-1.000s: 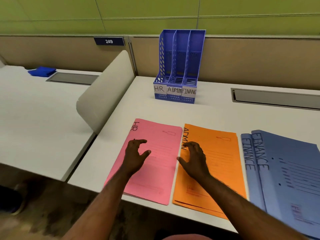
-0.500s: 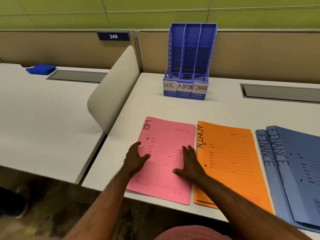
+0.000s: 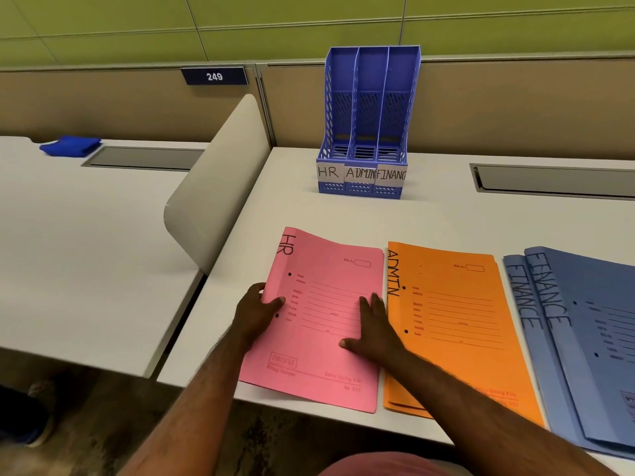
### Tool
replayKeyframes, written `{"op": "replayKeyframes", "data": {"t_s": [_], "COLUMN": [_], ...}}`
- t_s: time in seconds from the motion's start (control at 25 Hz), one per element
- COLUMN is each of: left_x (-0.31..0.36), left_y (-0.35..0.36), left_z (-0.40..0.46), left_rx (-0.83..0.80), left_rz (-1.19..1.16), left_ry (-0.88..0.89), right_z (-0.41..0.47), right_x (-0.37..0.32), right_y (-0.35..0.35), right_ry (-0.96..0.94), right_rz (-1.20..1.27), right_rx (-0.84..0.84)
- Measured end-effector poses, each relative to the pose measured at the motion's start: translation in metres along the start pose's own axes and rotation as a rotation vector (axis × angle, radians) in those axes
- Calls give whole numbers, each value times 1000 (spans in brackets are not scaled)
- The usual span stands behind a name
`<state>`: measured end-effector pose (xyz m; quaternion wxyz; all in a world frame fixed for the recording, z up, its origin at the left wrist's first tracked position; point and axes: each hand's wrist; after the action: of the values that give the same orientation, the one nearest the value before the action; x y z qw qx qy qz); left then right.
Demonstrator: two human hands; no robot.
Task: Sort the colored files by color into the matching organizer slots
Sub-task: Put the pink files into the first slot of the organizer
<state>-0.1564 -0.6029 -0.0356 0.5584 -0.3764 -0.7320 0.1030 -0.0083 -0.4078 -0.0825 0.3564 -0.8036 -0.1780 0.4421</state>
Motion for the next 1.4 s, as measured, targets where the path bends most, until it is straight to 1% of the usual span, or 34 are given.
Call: {"op": "replayKeyframes", "data": {"t_s": [0.08,0.16,0.28,0.4,0.48,0.56,0.64,0.72,0.8,0.96,1.2,1.4], "left_x": [4,9,16,29,39,51,65,81,94,108,149,189], "left_y": [-3,-9,-23,-37,-45,-48,-47,-46,-44,-44,-84,-127], "left_z": [3,4,2,4,8,12,17,20,24,42,95,136], "left_rx": [-10,-30,-106,-136,-143,-139,-111,-65,-31,-27,-5,-1], "left_rz": [-19,-110,-260,-400,-484,-555,-597,-614,-624,-617,-473,-346], "left_ry": [12,16,52,78,100,131,160,203,261,356,517,663], "right_z": [1,3,7,21,35,50,66,80,94,125,177,216], "right_x": [3,6,6,0,-7,-13,-19,-25,-33,-54,-122,-183], "right_y": [-2,-5,-16,-41,-62,-84,-104,-121,-136,-163,-220,-270], "right_ry": [-4,-12,-57,-152,-185,-226,-279,-316,-340,-368,-436,-504], "right_rz": [29,80,191,279,392,521,625,660,660,655,648,592], "right_rx": [-13,-15,68,171,228,219,162,125,146,210,313,457]}}
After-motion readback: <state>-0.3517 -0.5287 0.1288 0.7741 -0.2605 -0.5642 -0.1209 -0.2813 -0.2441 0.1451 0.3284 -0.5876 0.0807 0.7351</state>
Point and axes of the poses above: each hand's wrist, its own z-axis towards the middle knuckle, its own y-axis out of the palm, x = y × z, and after that the axes turned 4 degrees about z, right-handed
